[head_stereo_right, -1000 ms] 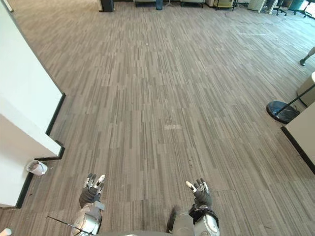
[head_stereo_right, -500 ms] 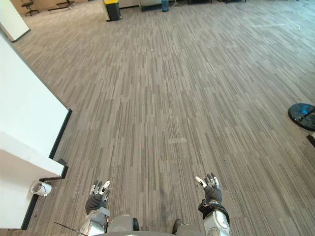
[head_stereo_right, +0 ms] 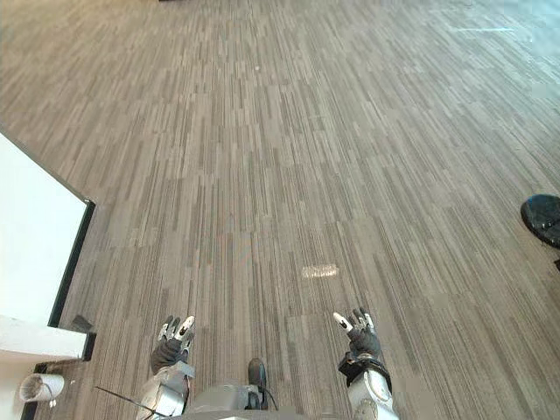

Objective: Organize washtable

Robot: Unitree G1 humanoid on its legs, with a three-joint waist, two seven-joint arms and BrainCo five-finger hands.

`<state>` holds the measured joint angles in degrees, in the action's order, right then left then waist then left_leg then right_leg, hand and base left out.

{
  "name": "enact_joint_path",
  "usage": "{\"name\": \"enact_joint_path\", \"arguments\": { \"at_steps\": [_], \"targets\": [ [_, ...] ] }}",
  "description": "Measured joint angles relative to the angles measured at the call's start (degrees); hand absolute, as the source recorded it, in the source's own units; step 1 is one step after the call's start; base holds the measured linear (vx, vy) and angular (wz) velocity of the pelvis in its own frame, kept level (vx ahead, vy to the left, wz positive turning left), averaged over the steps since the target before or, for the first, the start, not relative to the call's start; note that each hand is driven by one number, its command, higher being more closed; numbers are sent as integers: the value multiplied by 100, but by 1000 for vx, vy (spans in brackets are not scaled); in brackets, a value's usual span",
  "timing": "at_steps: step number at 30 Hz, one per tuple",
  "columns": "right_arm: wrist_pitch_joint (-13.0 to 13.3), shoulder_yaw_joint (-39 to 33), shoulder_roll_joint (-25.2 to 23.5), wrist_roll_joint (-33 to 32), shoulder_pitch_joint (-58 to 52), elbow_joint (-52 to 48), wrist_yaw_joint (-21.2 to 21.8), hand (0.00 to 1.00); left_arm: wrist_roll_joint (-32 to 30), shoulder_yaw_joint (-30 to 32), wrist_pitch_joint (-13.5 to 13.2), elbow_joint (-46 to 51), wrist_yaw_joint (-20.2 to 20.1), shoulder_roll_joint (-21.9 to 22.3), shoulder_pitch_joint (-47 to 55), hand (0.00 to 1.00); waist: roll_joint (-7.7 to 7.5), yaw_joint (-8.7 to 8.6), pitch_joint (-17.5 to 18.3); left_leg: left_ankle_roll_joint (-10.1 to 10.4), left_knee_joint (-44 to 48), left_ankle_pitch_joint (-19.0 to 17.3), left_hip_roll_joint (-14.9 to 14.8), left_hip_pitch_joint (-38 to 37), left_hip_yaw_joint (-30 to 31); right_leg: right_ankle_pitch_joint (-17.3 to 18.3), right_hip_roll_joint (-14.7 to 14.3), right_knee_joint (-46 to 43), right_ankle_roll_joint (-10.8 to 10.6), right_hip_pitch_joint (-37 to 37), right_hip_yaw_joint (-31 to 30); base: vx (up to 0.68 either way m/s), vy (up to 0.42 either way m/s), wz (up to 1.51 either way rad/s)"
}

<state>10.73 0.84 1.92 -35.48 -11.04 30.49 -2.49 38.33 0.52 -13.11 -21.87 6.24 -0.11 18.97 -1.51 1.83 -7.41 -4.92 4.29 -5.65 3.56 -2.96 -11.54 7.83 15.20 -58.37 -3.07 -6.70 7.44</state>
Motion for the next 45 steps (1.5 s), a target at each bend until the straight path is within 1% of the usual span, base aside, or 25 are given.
{"name": "enact_joint_path", "arguments": {
  "at_steps": [3, 7, 8, 9, 10, 11, 12, 13, 15, 16, 18, 19, 21, 23, 25, 27, 28, 30, 32, 34, 37, 38, 39, 40, 45],
  "targets": [
    [1, -61, -22, -47, -99, -1, -7, 0, 0, -12, -19, -18, 41, -89, 35, 0, -45, -125, -50, 53, -27, -265, -52, -454, 282, 503, -9, -227, 78, -660, 384, 387, -52, 51],
    [-5, -104, -11, -107, -173, 6, -12, 0, -6, 3, -17, -37, 36, -66, -3, 0, 179, -163, -167, 339, 76, -645, -513, -792, 643, 655, -66, 1677, 77, -1073, 809, 419, -185, 47],
    [-8, -104, 20, -107, -64, 18, -9, 0, -17, 70, -25, -81, 45, -80, -29, 0, 339, -134, -257, 479, 75, -726, -850, -908, 685, 317, -328, 2778, -218, -1136, 814, 436, -279, 18],
    [-8, -104, 23, -107, -42, 16, -9, 0, -23, 94, -35, -88, 47, -84, -29, 0, 351, -128, -263, 496, 76, -736, -909, -926, 688, 208, -392, 3005, -262, -1151, 803, 460, -324, 15],
    [-7, -111, 28, -105, 9, 0, -8, 0, -37, 212, -75, -129, 65, -86, -42, 0, 321, -118, -263, 640, 105, -794, -1061, -998, 704, -304, -597, 3828, -366, -1154, 674, 488, -379, 20],
    [-5, -136, 33, -103, 3, -37, -7, 0, -63, 250, -96, -138, 125, -98, -48, 0, 208, -115, -245, 788, 227, -883, -1075, -1030, 728, -650, -640, 4263, -350, -1127, 498, 618, -503, 35],
    [-15, -223, 152, -104, 34, -19, -10, 0, -65, 267, -96, -333, 165, -19, -184, 0, 331, -112, -313, 1000, 490, -1020, -1299, -1107, 868, -1119, -831, 4086, -99, -1047, 460, 510, -434, 36],
    [-16, -262, 189, -104, 67, -32, -11, 0, -69, 252, -85, -353, 165, 54, -218, 0, 439, -104, -328, 1020, 697, -1005, -1407, -1037, 934, -1000, -875, 3923, 42, -1030, 510, 477, -430, 40],
    [-5, -423, 317, -106, 150, -59, -7, 0, -68, 266, -119, -296, 150, 250, -226, 0, 562, -118, -326, 1135, 1926, -668, -1577, -545, 1144, -375, -928, 3391, 321, -974, 705, 450, -445, 36],
    [-3, -439, 322, -107, 127, -61, 1, 0, -66, 365, -118, -296, 156, 317, -251, 0, 621, -133, -388, 1136, 3128, -188, -1776, -81, 1188, -140, -1054, 3453, 436, -605, 877, 564, -530, 41],
    [-3, -440, 349, -138, 60, -100, -8, 0, -8, 470, -127, -296, 177, 343, -241, 0, 728, -85, -473, 1055, 5036, -182, -2243, 639, 1003, -38, -1435, 3986, 530, 202, 1050, 489, -419, 28],
    [12, -461, 373, -190, 28, -187, -27, 0, 72, 543, -134, -295, 250, 327, -211, 0, 659, -59, -478, 892, 5567, -293, -2207, 934, 830, 8, -1511, 4296, 609, 665, 1083, 292, -251, 5],
    [32, -543, 367, -228, 33, -278, -126, 0, 284, 626, -173, -286, 281, 321, -184, 0, 508, -68, -480, 864, 5289, -331, -1920, 1246, 393, 25, -1508, 4727, 631, 1070, 1062, 311, -275, -5],
    [39, -655, 403, -283, 69, -282, -159, 0, 411, 637, -187, -221, 282, 324, -160, 0, 447, -68, -461, 914, 4154, -446, -1646, 1405, -92, 13, -1526, 5019, 612, 1306, 1062, 326, -192, -7],
    [20, -895, 411, -285, 104, -278, -187, 0, 436, 645, -189, -117, 277, 336, -198, 0, 414, -58, -469, 876, 2288, -427, -1074, 1353, -414, 65, -1525, 5149, 526, 1479, 1077, 422, -108, 2],
    [20, -1064, 391, -261, 79, -278, -249, 0, 433, 646, -187, -112, 271, 348, -224, 0, 449, -70, -448, 556, 998, 123, -674, 1114, -428, 218, -1543, 5105, 324, 1606, 1117, 323, -35, 5],
    [10, -1139, 361, -213, 44, -248, -263, 0, 434, 664, -186, -124, 265, 317, -237, 0, 440, -71, -403, 51, 733, 409, -538, 950, -447, 454, -1493, 4834, 210, 1683, 1104, 298, -22, 11],
    [28, -1160, 227, -181, -92, -281, -268, 0, 434, 682, -184, -120, 264, 337, -218, 0, 265, -111, -322, 54, 389, 411, -323, 606, -408, 666, -1235, 4204, 37, 1592, 1132, 279, -11, 23],
    [19, -1152, 149, -61, -219, -280, -256, 0, 422, 584, -180, -115, 251, 341, -237, 0, 178, -124, -249, 42, -90, 405, -115, 155, -128, 653, -785, 2126, 28, 821, 1110, 387, 5, 43],
    [11, -1152, 17, -35, -314, -266, -257, 0, 395, 588, -175, -128, 260, 250, -276, 0, 98, -239, -246, -9, -115, 360, -45, -32, 144, 931, -535, 1206, 92, 303, 857, 368, -87, 83],
    [13, -1127, -25, -42, -328, -258, -255, 0, 367, 586, -186, -251, 264, 210, -396, 0, 288, -290, -211, 52, -81, 339, -252, -203, 528, 1072, -598, 2403, -40, 0, 252, 272, -105, 76],
    [15, -1120, -39, -43, -330, -260, -254, 0, 365, 588, -208, -255, 266, 191, -406, 0, 294, -288, -181, 116, -28, 305, -290, -201, 589, 969, -634, 2944, -183, 36, 83, 246, -152, 69],
    [21, -1087, -93, -30, -330, -262, -258, 0, 350, 586, -292, -241, 259, 70, -393, 0, 131, -229, -81, 302, 8, 204, -244, -243, 601, 262, -536, 3901, -323, 94, -169, 253, -220, 51],
    [20, -1039, -140, 20, -289, -169, -256, 0, 275, 614, -297, -341, 268, -26, -405, 0, -15, -166, -40, 409, -30, 134, -233, -393, 646, -338, -422, 3953, -456, 63, -222, 302, -280, 38],
    [21, -883, -18, 350, -294, -160, -238, 0, 249, 601, -338, -372, 252, 358, -181, 0, 304, -96, 338, 642, -67, 69, -726, -307, 687, -598, -919, 4864, -219, 514, 87, 184, -191, 8]
  ]
}}
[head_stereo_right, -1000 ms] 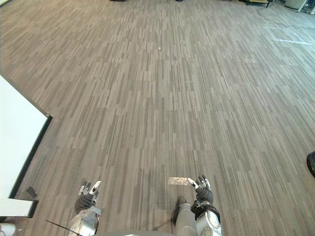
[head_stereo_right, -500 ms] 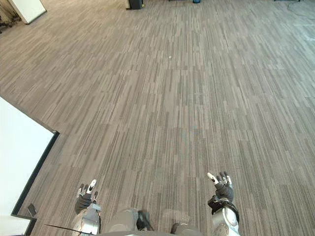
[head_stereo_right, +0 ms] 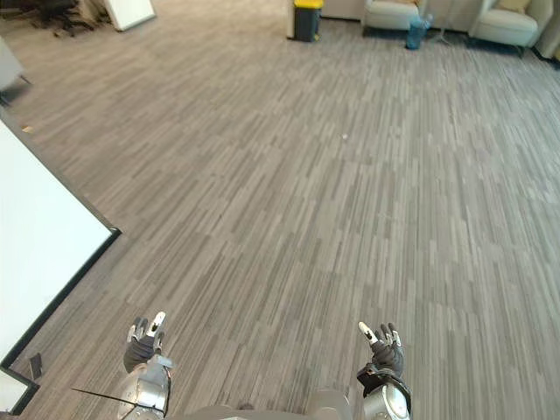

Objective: Organize washtable

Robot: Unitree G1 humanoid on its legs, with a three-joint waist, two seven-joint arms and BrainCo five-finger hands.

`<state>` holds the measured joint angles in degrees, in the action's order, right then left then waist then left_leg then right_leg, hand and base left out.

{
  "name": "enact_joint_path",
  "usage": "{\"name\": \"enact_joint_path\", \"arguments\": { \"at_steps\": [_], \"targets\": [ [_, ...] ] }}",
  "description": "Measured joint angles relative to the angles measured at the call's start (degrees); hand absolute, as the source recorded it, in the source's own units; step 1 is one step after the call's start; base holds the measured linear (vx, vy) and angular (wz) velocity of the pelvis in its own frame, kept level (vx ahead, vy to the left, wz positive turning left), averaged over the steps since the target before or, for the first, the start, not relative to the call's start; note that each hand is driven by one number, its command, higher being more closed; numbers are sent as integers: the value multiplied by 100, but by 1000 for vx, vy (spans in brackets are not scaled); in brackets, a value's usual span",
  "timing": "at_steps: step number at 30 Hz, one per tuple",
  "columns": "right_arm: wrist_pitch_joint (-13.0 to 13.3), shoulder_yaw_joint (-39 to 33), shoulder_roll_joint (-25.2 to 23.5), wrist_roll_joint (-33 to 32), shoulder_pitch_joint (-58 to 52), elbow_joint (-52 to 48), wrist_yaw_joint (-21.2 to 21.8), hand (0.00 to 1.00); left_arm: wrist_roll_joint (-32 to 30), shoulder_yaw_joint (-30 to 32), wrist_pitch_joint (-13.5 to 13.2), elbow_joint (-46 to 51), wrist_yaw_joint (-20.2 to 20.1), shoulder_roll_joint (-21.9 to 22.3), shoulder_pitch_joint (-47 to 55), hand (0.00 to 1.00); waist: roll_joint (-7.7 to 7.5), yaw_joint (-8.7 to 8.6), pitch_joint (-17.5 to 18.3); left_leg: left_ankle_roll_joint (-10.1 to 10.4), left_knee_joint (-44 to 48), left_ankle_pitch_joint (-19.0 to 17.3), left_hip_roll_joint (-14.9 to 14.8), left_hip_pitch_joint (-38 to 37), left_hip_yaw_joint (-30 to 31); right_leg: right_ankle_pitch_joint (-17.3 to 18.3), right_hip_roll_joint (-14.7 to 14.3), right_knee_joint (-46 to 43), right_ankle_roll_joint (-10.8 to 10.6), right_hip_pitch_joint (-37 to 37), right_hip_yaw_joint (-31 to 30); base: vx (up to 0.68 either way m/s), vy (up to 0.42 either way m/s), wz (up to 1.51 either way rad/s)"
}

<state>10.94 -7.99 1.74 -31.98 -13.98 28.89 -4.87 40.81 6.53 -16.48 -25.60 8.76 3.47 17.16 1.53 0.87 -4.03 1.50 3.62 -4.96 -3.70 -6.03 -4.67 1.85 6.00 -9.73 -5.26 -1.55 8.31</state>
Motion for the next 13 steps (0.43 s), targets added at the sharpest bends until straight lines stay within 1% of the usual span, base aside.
{"name": "enact_joint_path", "arguments": {
  "at_steps": [2, 3, 4, 7, 9, 10, 11, 13],
  "targets": [
    [0, 1, -9, 13, -22, 19, 0, 0, 0, 1, -9, -76, -2, -16, -45, 0, 7, -5, 4, 153, -131, 98, -63, 5, 9, -122, -83, 281, 46, 113, 92, 92, -99, 14],
    [0, 4, -9, 10, -29, 72, 0, 0, 1, 0, -8, -132, -2, -26, -90, 0, 5, -7, 7, 177, -168, 114, -86, 2, 10, -169, -111, 371, 87, 148, 121, 32, -51, 9],
    [-2, 7, -12, 6, -27, 136, 0, 0, -2, -7, -8, -153, -2, -36, -113, 0, 16, -7, 18, 178, -168, 114, -102, 2, 2, -203, -132, 426, 85, 165, 110, 3, -29, 3],
    [-3, 118, -29, -10, -103, 176, 2, 0, -127, -23, -6, -213, 0, -49, -130, 0, -60, -7, 31, 178, -175, 114, -124, 24, 2, -384, -182, 722, 92, 275, 114, -34, -9, -4],
    [-3, 236, -36, -12, -126, 182, 14, 0, -242, -152, -4, -263, 1, -117, -127, 0, -116, -11, 29, 178, -177, 114, -120, 48, 1, -555, -198, 973, 89, 358, 115, -64, 8, -4],
    [-3, 245, -67, -14, -150, 211, 23, 0, -323, -252, 3, -332, -1, -183, -141, 0, -124, -10, 29, 178, -180, 114, -115, 67, -10, -659, -203, 1096, 112, 382, 116, -118, 16, -7],
    [-4, 276, -75, -14, -140, 318, 30, 0, -328, -325, 3, -350, -1, -201, -145, 0, -128, -12, 29, 178, -193, 113, -106, 98, -22, -745, -202, 1201, 78, 392, 114, -125, 16, -5],
    [-12, 395, -69, -15, -124, 425, 58, 0, -331, -425, 3, -405, -1, -245, -205, 0, -129, -12, 27, 187, -245, 123, -97, 138, -54, -875, -206, 1367, 80, 393, 106, -111, 9, -2]
  ]
}}
